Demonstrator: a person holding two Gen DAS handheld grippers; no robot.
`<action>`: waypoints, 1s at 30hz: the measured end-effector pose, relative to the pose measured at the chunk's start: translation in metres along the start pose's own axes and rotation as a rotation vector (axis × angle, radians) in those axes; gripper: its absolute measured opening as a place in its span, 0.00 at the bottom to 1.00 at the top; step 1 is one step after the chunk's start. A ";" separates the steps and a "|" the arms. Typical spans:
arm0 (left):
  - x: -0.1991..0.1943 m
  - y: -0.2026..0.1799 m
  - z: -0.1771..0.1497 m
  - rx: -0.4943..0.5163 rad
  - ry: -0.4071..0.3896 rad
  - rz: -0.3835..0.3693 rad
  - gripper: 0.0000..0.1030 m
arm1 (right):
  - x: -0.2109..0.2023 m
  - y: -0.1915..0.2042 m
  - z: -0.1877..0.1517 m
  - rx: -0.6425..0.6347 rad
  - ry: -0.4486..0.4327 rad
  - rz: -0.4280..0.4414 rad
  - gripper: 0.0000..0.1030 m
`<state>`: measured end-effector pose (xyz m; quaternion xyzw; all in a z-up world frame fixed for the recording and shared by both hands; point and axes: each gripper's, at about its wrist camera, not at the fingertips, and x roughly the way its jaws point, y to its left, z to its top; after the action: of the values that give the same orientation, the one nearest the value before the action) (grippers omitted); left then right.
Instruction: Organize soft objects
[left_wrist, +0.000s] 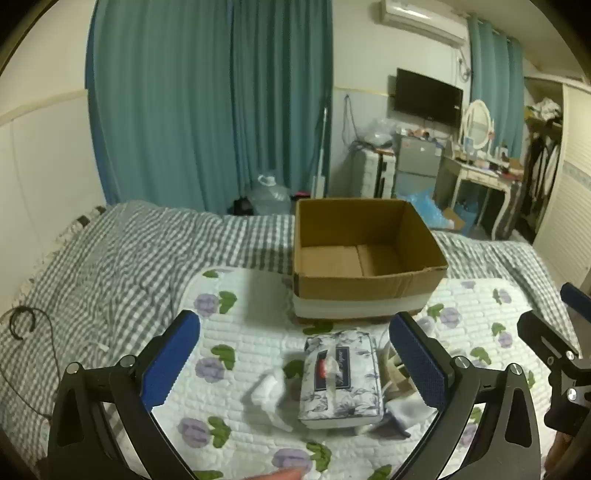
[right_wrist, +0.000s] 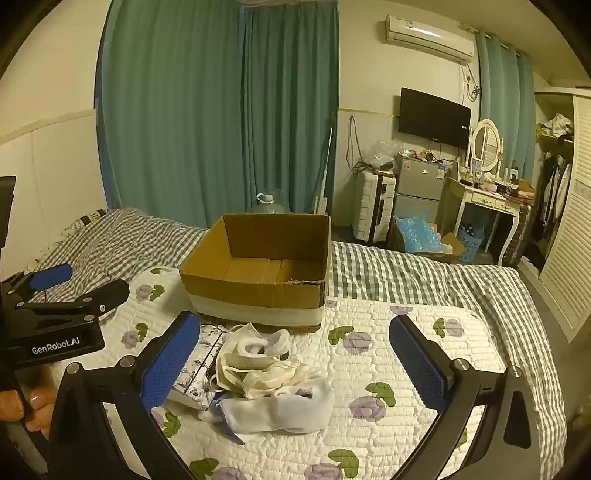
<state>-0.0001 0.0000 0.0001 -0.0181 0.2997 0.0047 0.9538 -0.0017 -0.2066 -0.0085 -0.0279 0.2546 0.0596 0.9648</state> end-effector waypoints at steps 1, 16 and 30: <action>0.000 0.000 0.000 0.002 -0.002 0.000 1.00 | 0.000 0.000 0.000 0.001 0.001 0.000 1.00; 0.001 0.001 0.002 0.028 0.003 0.011 1.00 | -0.003 0.000 0.003 -0.004 -0.002 0.000 1.00; -0.004 -0.001 0.003 0.024 -0.013 -0.004 1.00 | -0.004 0.000 0.002 -0.008 -0.005 0.002 1.00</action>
<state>-0.0017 -0.0006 0.0047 -0.0071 0.2934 -0.0007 0.9560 -0.0042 -0.2065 -0.0054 -0.0313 0.2521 0.0616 0.9652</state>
